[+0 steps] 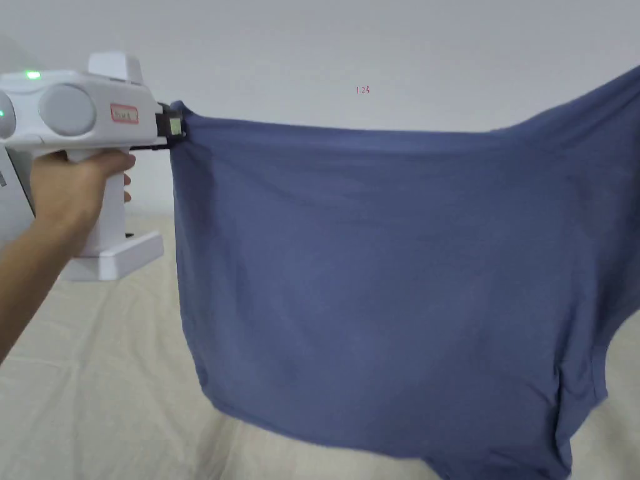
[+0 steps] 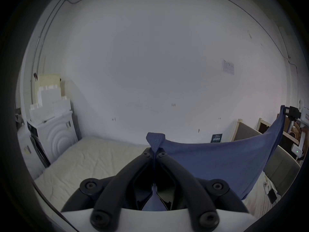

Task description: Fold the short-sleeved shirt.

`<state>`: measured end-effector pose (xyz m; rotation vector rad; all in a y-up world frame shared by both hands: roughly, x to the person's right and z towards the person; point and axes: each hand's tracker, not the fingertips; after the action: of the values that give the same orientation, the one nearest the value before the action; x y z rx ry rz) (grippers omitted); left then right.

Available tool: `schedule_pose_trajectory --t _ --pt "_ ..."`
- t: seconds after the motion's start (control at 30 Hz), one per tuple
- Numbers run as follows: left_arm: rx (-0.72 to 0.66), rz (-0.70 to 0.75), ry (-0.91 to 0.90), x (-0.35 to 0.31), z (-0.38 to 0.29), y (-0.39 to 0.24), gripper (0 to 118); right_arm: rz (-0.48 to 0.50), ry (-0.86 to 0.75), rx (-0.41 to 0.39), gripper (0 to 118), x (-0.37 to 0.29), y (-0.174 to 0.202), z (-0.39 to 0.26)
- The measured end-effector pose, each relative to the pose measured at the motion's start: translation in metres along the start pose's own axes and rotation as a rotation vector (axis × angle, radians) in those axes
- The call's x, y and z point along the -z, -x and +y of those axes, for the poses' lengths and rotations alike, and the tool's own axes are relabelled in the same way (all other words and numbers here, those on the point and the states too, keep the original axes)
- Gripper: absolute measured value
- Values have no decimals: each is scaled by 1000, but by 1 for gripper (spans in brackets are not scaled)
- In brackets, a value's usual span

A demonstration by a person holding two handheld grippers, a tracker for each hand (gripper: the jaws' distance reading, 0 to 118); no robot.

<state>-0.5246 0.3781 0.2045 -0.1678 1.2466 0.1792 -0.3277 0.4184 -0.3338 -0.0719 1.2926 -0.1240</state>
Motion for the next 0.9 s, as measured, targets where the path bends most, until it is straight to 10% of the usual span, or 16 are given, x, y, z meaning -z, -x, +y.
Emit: schedule_pose_trajectory --t 0.5,0.9 --pt "83 74 -140 26 84 0 0 -10 -156 -73 2 44 21 80" --pt "80 55 79 97 -42 4 0 -1 70 -45 2 81 -15 -56"
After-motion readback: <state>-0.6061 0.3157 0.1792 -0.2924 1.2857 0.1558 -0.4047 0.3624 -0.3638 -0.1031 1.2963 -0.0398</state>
